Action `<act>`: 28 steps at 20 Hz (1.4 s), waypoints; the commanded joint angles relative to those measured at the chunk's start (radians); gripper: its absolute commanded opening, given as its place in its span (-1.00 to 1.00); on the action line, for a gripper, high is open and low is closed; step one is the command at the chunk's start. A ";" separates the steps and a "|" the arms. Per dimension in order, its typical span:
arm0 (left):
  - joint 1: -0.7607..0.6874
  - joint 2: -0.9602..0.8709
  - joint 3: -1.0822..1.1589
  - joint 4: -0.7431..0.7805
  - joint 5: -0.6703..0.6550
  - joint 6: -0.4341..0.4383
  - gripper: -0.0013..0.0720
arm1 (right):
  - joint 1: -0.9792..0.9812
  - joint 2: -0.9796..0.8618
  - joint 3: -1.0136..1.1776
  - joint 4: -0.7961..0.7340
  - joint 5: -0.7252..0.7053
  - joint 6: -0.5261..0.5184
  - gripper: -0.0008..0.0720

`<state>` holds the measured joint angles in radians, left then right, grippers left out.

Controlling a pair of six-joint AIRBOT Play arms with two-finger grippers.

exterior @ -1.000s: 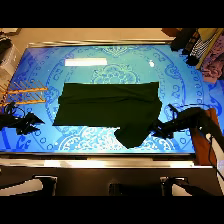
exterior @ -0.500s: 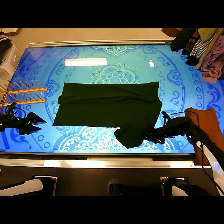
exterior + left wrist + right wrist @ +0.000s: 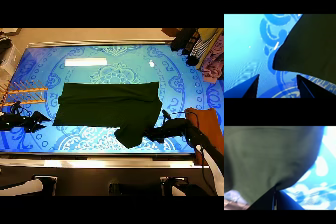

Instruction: Fold the clothes and pants, and hang the long-sleeved shirts on hangers.

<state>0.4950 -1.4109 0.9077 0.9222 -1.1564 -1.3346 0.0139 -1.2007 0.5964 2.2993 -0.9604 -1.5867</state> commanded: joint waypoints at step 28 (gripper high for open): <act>-0.238 0.356 0.051 0.181 -0.007 -0.283 -0.92 | 0.002 0.467 0.005 -0.119 -0.198 0.159 -0.91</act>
<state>0.3061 -1.0817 0.9356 1.0885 -1.2453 -1.5887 0.0154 -0.7197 0.5991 2.1948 -1.3006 -1.4200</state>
